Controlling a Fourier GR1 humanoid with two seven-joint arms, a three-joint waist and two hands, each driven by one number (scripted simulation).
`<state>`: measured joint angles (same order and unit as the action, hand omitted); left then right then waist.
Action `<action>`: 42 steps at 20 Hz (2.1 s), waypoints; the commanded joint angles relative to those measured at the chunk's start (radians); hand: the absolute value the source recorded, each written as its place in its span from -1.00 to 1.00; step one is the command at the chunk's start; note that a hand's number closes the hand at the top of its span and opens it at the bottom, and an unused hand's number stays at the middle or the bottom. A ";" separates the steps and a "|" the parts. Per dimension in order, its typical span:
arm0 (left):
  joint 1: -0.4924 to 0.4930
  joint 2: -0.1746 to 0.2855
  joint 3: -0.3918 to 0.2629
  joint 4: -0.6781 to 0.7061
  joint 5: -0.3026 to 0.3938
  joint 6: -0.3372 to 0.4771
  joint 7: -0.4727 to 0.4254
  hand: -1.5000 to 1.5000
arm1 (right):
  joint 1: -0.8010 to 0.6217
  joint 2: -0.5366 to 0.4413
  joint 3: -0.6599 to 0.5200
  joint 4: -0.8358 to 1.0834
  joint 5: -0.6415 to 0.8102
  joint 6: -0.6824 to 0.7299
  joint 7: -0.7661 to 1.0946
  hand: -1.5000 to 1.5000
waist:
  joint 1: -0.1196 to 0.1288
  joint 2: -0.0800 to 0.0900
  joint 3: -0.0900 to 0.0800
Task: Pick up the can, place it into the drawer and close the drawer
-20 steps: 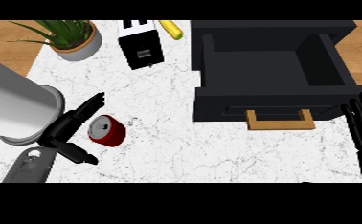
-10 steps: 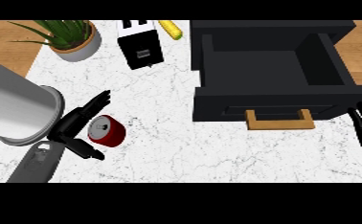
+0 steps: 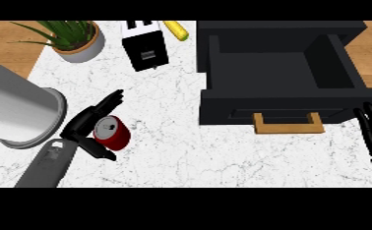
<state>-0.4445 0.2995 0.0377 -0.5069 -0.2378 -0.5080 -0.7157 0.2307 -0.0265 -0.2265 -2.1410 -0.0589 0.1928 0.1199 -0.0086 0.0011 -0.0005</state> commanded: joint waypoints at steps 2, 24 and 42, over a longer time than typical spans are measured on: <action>-0.034 -0.024 -0.007 0.054 -0.005 -0.061 -0.063 -1.00 | 0.015 0.022 0.006 0.008 0.006 0.002 -0.035 -1.00 | -0.004 0.002 0.000; 0.143 -0.138 -0.024 -0.339 0.164 -0.080 0.173 1.00 | 0.046 0.025 0.001 0.010 0.008 -0.009 -0.040 -1.00 | 0.016 -0.004 0.001; 0.162 -0.256 0.095 -0.812 0.271 0.490 0.566 1.00 | 0.106 0.025 -0.029 -0.067 -0.052 0.021 -0.033 -1.00 | 0.009 -0.004 0.001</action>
<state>-0.3029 0.0510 0.1767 -1.1694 0.0462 -0.0490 -0.2379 0.3001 -0.0190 -0.2721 -2.2102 -0.1244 0.2129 0.1229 0.0023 -0.0034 0.0004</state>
